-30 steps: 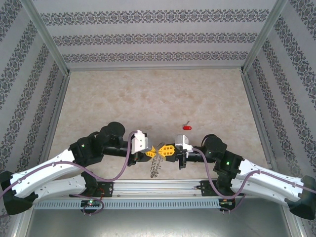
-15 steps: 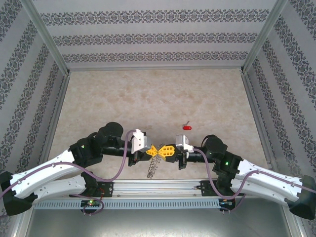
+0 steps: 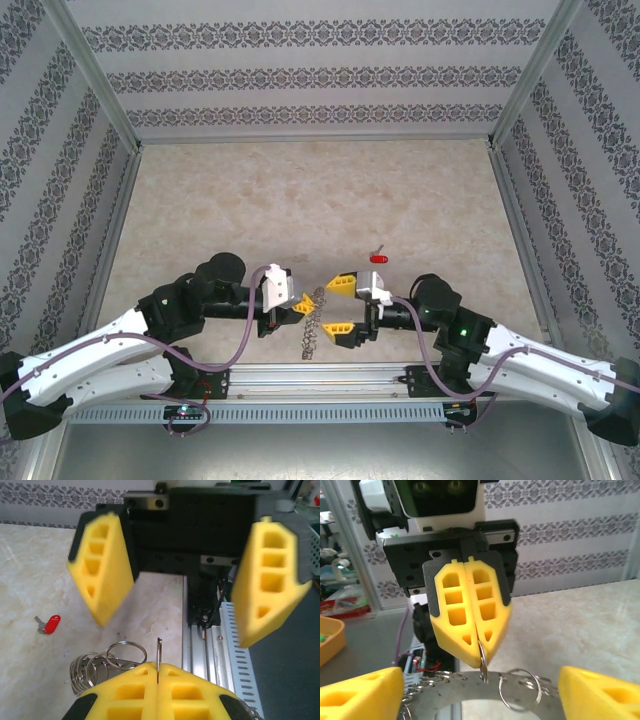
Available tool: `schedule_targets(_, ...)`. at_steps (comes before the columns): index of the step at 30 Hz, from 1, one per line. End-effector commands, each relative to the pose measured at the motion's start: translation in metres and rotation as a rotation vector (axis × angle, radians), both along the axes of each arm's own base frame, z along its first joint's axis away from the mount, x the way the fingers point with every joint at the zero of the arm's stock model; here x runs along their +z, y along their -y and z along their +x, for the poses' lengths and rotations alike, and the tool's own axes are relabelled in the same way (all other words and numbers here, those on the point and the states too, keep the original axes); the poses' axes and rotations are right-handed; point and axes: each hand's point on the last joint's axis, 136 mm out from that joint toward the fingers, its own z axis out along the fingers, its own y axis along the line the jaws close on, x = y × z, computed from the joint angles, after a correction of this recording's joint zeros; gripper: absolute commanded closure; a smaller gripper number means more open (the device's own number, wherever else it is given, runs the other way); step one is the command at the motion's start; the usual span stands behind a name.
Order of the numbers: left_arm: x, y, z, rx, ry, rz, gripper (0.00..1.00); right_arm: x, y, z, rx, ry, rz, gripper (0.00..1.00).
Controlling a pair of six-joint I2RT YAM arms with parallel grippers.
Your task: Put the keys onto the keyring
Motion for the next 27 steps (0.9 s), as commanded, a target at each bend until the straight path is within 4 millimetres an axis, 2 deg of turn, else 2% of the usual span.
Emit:
schedule_targets(1,0.008,-0.004,0.01,0.055,0.059,-0.057,1.0,0.011,0.023,0.012,-0.14,-0.036,-0.015,0.14)
schedule_targets(4,-0.003,-0.008,0.022,0.118,0.044,-0.035,1.0,0.006,0.055,0.043,-0.384,-0.089,-0.077,0.12)
schedule_targets(6,-0.007,-0.01,0.031,0.173,0.034,-0.034,1.0,-0.009,0.079,0.065,-0.555,-0.141,-0.166,0.13)
schedule_targets(8,-0.01,-0.01,0.036,0.205,0.015,-0.039,1.0,-0.028,0.103,0.087,-0.729,-0.227,-0.273,0.14)
schedule_targets(11,-0.016,-0.01,0.038,0.222,0.002,-0.046,1.0,-0.063,0.126,0.108,-0.877,-0.397,-0.43,0.2)
schedule_targets(14,-0.018,-0.013,0.038,0.234,0.002,-0.056,1.0,-0.092,0.125,0.123,-0.879,-0.567,-0.494,0.32)
schedule_targets(21,-0.016,-0.025,0.037,0.277,-0.003,-0.083,1.0,-0.131,0.136,0.164,-0.936,-0.709,-0.642,0.36)
schedule_targets(27,-0.024,-0.033,0.047,0.353,0.0,-0.063,1.0,-0.154,0.124,0.194,-0.931,-0.747,-0.738,0.4)
